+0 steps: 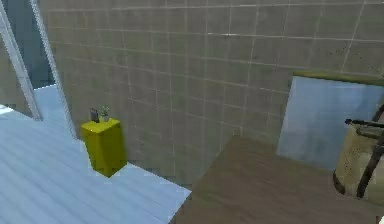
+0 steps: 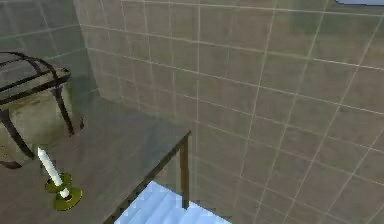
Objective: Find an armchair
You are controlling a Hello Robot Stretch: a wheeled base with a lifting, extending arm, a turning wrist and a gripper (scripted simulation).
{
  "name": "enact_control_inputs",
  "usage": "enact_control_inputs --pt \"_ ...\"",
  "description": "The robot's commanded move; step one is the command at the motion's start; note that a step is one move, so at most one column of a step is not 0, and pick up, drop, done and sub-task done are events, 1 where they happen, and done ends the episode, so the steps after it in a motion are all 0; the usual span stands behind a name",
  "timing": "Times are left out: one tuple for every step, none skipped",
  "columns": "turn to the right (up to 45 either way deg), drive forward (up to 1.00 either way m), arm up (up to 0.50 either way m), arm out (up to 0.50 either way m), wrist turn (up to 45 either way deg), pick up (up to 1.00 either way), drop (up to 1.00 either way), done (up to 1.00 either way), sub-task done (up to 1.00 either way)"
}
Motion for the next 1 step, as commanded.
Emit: enact_control_inputs --pt "-45.0 0.00 0.00 0.00 0.0 0.00 0.00 0.00 0.00"
